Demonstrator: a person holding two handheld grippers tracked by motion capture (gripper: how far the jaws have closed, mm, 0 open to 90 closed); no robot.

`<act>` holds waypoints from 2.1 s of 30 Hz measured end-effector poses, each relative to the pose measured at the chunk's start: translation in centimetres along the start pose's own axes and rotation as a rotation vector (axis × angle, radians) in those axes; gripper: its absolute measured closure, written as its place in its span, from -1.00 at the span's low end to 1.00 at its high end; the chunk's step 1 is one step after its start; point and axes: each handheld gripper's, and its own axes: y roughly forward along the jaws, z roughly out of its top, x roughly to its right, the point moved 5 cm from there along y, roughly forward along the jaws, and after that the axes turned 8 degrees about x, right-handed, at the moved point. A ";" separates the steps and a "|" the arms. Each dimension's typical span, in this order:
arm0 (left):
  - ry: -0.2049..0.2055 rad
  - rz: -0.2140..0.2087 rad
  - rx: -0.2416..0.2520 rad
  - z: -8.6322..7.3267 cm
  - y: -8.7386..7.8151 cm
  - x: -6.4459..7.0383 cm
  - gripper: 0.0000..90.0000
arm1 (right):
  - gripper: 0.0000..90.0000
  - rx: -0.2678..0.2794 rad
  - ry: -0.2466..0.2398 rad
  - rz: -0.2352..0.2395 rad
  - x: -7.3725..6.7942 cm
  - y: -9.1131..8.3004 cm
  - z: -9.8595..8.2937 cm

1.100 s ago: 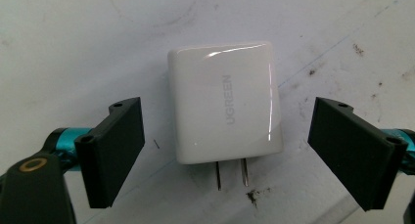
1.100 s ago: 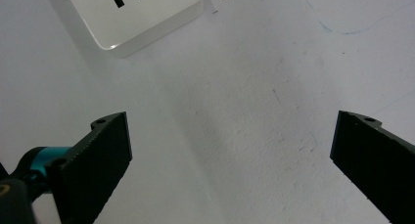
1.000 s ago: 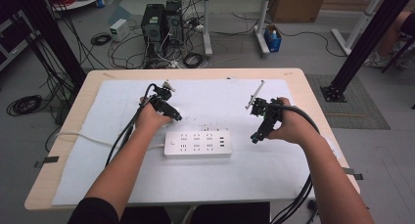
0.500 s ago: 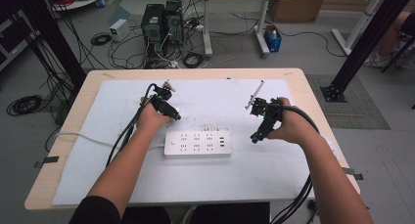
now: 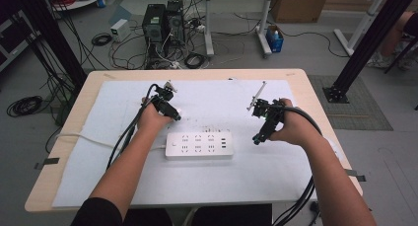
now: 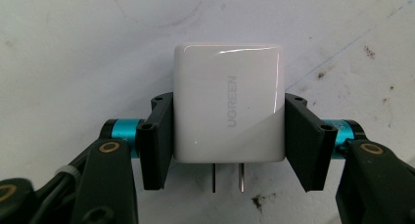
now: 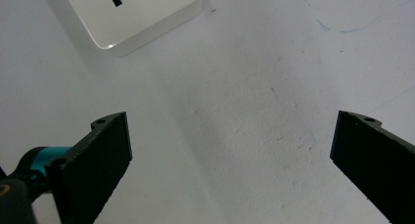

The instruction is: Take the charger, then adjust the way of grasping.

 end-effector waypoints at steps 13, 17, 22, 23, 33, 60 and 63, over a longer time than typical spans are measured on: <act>0.081 -0.015 0.020 0.3 -3.3 0.6 -0.05 | -0.97 0.013 -0.003 -0.005 -0.3 -0.2 0.4; 0.112 -0.056 0.035 0.3 -5.2 1.0 -0.06 | -0.97 0.017 -0.002 -0.005 -0.4 -0.3 0.4; 0.175 -0.096 0.039 0.1 -7.7 2.3 -0.06 | -0.97 0.029 -0.004 -0.011 -0.6 -0.5 0.5; 0.199 -0.102 0.036 0.1 -8.2 2.6 -0.06 | -0.97 0.031 -0.004 -0.013 -0.6 -0.6 0.5; 0.338 -0.108 0.047 -0.4 -12.5 5.2 -0.06 | -0.97 0.081 0.003 -0.012 -1.0 -0.6 0.6; 0.390 -0.188 0.089 0.0 -13.0 3.7 -0.06 | -0.97 0.137 0.044 0.023 0.2 -0.5 3.4; 0.404 -0.204 0.106 0.1 -12.9 3.6 -0.06 | -0.97 0.169 0.069 0.058 0.1 -0.3 4.1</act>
